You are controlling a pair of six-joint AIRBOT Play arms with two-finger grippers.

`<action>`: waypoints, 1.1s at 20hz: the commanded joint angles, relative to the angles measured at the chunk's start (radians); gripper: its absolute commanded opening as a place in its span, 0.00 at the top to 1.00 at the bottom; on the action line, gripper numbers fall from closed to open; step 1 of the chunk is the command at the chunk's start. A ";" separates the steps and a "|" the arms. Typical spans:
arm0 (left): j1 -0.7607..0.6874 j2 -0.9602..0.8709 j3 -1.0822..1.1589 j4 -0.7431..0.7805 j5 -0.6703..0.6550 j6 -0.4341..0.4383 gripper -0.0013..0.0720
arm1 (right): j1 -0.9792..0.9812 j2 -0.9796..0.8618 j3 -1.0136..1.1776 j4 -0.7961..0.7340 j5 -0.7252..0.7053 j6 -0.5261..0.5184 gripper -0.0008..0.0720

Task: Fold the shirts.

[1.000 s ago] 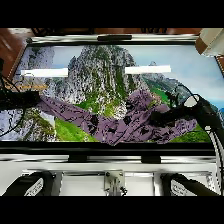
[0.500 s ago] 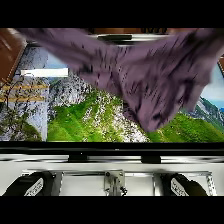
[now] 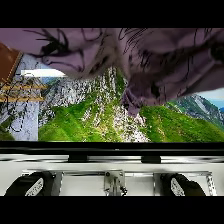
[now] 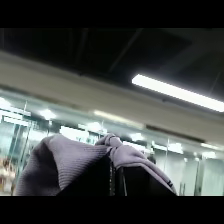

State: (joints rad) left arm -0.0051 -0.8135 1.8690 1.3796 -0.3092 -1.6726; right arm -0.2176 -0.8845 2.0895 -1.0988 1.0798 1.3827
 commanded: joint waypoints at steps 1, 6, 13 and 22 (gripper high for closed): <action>0.001 0.003 0.012 0.002 0.184 0.077 0.91 | -0.002 -0.022 0.010 -0.002 0.271 0.023 0.89; -0.003 -0.096 0.011 -0.018 0.022 0.021 0.91 | -0.001 -0.124 -0.247 0.062 0.579 0.060 0.89; -0.188 -0.479 0.010 -0.076 -0.178 0.121 0.91 | -0.001 -0.209 -0.901 0.004 0.121 0.166 0.89; -0.240 -0.850 0.011 -0.123 -0.729 0.043 0.71 | -0.001 -0.421 -0.940 0.029 0.016 0.217 0.81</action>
State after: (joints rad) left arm -0.2298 -1.5768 1.8782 1.2789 -0.8024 -1.6165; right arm -0.2188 -1.2640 1.1629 -1.0763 1.1305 1.5795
